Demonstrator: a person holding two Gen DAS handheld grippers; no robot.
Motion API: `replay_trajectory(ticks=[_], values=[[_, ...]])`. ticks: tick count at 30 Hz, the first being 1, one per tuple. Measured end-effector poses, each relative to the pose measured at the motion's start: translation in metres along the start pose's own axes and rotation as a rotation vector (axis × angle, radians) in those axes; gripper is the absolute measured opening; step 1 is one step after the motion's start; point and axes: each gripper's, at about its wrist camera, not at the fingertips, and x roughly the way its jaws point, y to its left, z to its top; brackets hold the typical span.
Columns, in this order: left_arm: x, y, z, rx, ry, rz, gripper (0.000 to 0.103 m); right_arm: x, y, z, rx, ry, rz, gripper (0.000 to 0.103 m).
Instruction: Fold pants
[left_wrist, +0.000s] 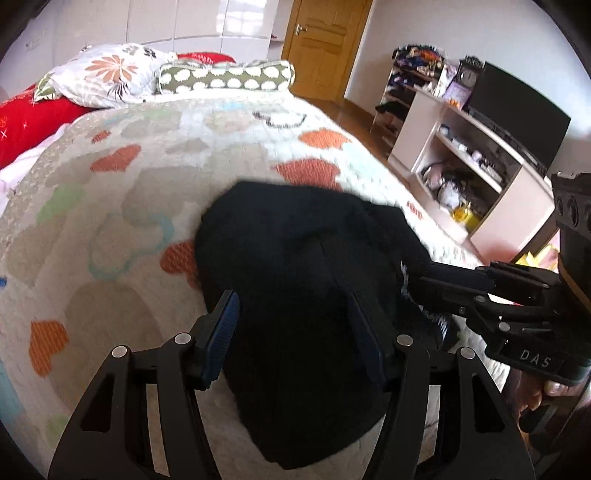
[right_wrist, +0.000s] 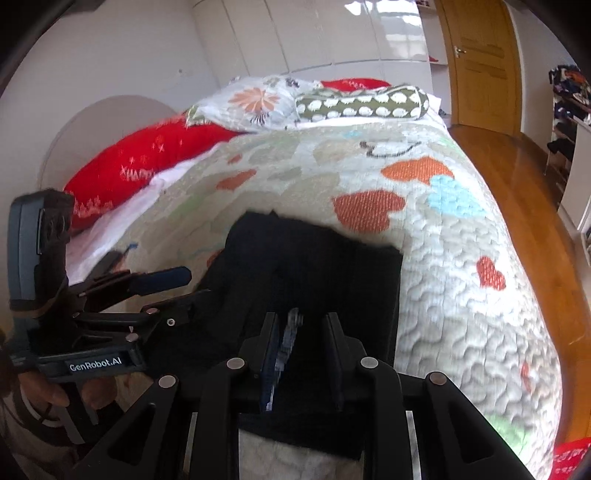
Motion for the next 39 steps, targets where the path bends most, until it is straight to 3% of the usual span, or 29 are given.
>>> replay_trajectory(ticks=[6,20,39], values=[[0.006,-0.007,-0.009,0.0,-0.012,0.044,0.062,0.007,-0.01,-0.02,0.013,-0.002,-0.025,0.024],[-0.01,-0.007,-0.01,-0.013,-0.026,0.073,0.061,-0.014,0.004,-0.007,0.022,-0.04,0.011,0.026],[-0.01,-0.003,-0.016,-0.033,-0.025,0.065,0.061,0.005,0.009,-0.016,0.004,0.015,0.026,0.03]])
